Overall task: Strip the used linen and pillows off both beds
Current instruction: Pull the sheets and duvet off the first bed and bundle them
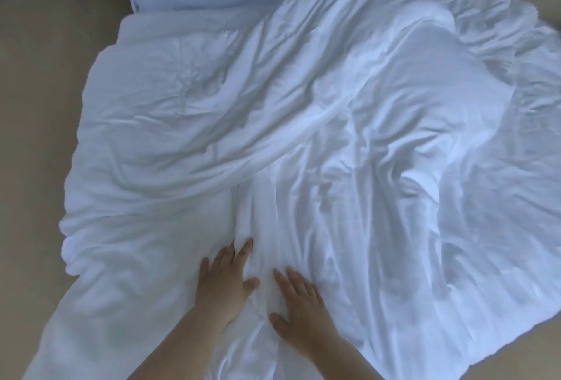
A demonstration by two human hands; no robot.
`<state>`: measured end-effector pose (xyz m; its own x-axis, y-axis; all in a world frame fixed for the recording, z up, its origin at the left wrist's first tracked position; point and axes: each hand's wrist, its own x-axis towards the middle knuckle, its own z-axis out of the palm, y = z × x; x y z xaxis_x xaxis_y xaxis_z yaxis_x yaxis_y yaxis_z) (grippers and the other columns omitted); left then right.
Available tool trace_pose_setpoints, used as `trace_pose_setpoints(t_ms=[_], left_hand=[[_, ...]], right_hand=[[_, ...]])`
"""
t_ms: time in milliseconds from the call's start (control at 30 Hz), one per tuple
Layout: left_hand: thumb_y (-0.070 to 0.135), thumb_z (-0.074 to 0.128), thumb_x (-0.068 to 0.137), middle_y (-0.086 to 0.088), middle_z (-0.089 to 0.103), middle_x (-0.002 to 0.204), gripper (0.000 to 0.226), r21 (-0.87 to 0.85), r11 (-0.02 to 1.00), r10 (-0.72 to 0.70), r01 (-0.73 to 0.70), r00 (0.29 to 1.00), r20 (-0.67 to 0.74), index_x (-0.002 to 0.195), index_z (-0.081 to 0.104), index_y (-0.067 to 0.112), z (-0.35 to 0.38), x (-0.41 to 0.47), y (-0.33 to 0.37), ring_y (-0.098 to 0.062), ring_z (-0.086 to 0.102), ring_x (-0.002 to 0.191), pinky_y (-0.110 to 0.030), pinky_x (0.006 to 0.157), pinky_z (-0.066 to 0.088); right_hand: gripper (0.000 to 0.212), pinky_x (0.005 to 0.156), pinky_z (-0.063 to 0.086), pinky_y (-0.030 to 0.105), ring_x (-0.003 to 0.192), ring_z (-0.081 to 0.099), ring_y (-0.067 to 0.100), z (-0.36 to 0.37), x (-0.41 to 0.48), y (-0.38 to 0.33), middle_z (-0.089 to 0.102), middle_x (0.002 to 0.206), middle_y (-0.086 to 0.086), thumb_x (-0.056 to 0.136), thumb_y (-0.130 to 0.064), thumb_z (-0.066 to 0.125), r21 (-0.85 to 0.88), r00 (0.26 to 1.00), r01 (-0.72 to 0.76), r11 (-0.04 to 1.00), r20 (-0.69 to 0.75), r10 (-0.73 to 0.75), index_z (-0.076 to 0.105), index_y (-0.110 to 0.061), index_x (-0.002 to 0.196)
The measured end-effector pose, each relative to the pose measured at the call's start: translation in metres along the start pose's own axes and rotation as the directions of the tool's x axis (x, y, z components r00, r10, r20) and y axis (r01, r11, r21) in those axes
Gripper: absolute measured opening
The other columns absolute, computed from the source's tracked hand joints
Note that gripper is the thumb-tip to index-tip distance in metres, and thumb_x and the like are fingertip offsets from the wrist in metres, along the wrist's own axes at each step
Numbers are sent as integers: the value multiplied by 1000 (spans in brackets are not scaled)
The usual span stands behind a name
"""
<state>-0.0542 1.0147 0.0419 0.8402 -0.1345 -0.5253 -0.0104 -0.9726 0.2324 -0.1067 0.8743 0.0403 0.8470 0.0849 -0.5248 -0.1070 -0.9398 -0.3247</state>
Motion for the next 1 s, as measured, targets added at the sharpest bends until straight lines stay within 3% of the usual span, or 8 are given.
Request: trace_pose_setpoints(t_ms=[100,333,400,467,667,800,933,1000], left_hand=[[46,33,95,0,-3,157,72,-48,999,4,-5,1000,-3,145,-16,30,3,4,-2,-15,-3,145,-39,116,-4],[70,-1,66,-14,19,154,93,-144,989,-29,6,988,-154,148,10,27,14,16,8,-23,16,143,-43,116,4],[68,0,82,-23,47,136,86,-183,983,-52,5,966,-254,138,34,12,17,32,26,-33,43,127,-39,105,24],[60,0,91,-21,48,131,73,-240,971,-75,4,955,-287,132,37,12,13,57,57,-30,40,119,-39,98,24],[58,4,92,-20,57,127,77,-119,972,-231,201,900,-369,125,55,12,28,143,111,-35,40,121,-40,113,-3],[59,2,92,-25,56,125,69,-95,932,-356,351,830,-429,128,43,16,36,170,119,-44,51,117,-43,112,0],[60,2,92,-27,57,122,68,-66,908,-391,413,783,-483,127,41,17,32,177,116,-44,48,115,-34,114,-13],[60,3,93,-26,55,121,67,-37,913,-367,406,779,-508,125,43,17,28,176,116,-40,38,116,-33,114,-14]], right_hand=[[77,116,5,27,145,0,14,-27,-4,5,-11,156,-6,93,-36,42,27,993,47,999,105,-50,-14,-27,146],[73,114,18,31,143,19,21,-82,36,49,2,157,7,93,-38,46,-238,973,45,970,-208,-96,0,-22,149],[73,99,42,42,122,51,34,-94,68,64,40,142,22,79,-42,55,-350,916,54,935,-356,-186,29,-12,141],[69,87,48,44,112,56,35,-108,106,81,56,126,22,71,-48,46,-420,855,104,902,-425,-296,40,-13,130],[74,107,17,41,125,24,33,-189,199,147,38,138,30,75,-50,44,-377,578,328,866,-645,-500,28,-12,136],[78,111,4,39,129,16,38,-291,247,183,30,138,39,74,-47,48,-514,437,372,773,-637,-634,22,-9,137],[87,110,4,55,136,17,46,-353,308,194,19,148,31,74,-38,61,-683,593,273,677,-435,-678,15,-19,145],[93,112,-8,51,143,0,36,-362,328,182,1,155,19,80,-29,66,-728,690,293,620,-287,-664,1,-27,146]])
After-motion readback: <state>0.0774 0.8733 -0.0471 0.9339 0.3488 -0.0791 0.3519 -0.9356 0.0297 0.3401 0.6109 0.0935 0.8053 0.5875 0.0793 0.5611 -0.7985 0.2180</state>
